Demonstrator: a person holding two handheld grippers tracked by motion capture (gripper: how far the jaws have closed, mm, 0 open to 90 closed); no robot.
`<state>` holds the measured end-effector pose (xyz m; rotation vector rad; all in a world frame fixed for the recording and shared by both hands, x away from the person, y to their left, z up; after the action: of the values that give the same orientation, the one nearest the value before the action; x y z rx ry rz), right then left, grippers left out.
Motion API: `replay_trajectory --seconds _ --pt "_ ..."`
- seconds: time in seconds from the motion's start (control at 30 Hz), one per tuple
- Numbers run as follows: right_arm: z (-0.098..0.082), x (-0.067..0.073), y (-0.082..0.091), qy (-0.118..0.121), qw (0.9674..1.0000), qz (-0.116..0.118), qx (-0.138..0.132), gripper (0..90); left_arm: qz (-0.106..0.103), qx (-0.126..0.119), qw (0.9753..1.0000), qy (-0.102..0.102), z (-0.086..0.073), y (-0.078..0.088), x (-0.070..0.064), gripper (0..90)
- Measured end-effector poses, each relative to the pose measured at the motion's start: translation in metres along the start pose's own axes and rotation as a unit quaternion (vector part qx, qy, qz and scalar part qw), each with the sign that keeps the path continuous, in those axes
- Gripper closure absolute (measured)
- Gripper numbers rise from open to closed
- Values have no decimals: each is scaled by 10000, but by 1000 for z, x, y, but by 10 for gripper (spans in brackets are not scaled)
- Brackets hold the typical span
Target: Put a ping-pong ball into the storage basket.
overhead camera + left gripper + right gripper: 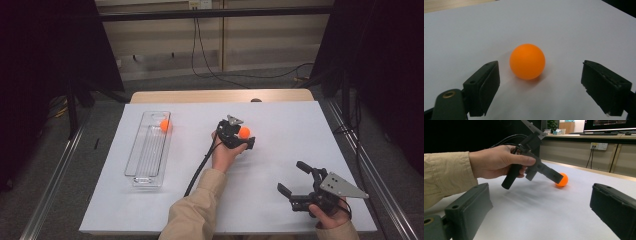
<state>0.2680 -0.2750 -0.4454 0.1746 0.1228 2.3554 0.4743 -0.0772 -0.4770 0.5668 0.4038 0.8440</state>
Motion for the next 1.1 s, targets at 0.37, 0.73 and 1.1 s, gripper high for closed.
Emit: replay_trajectory --seconds 0.37,0.73,1.1 --pt "0 0 0 -19 10000 -5 -10 26 66 10 10000 -31 1 -5 2 215" --pt "0 -1 0 -32 10000 3 -14 26 102 14 9999 -28 1 -10 5 258" --pt "-1 -1 0 -34 10000 8 -13 26 145 -3 9999 28 2 -16 6 313"
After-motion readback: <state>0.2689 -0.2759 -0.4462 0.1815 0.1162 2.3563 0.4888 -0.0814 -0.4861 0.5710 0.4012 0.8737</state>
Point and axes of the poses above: each handheld gripper's, and its own axes: y roughly backward along the jaws, z roughly out of its top, x roughly to its left, the point moved 3 cm from there along -y, roughly forward along the jaws, and after that the axes turned 7 degrees about z, right-handed, at the moved point
